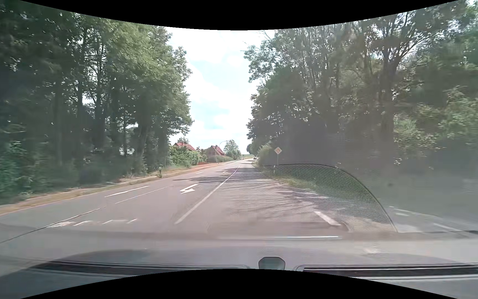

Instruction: Follow the waypoints while adhering to traffic rules and regulations

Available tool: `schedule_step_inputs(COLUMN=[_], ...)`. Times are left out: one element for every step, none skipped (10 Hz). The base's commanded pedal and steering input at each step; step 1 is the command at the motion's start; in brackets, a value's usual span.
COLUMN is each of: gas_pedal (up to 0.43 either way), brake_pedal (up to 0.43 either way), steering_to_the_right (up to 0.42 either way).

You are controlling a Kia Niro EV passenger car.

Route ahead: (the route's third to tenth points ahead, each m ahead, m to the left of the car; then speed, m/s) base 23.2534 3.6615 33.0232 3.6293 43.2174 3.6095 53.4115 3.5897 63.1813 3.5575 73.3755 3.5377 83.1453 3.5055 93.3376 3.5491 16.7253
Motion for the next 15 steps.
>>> schedule_step_inputs(gas_pedal=[0.197, 0.197, 0.197, 0.197, 0.209, 0.209, 0.209, 0.209, 0.209, 0.209, 0.209, 0.209, 0.209, 0.209, 0.209], brake_pedal=[0.0, 0.0, 0.0, 0.0, 0.0, 0.0, 0.0, 0.0, 0.0, 0.0, 0.0, 0.0, 0.0, 0.0, 0.0], steering_to_the_right=[-0.007, -0.006, -0.005, -0.005, -0.005, -0.005, -0.005, -0.005, -0.004, -0.004, -0.004, -0.004, -0.004, -0.004, -0.004])
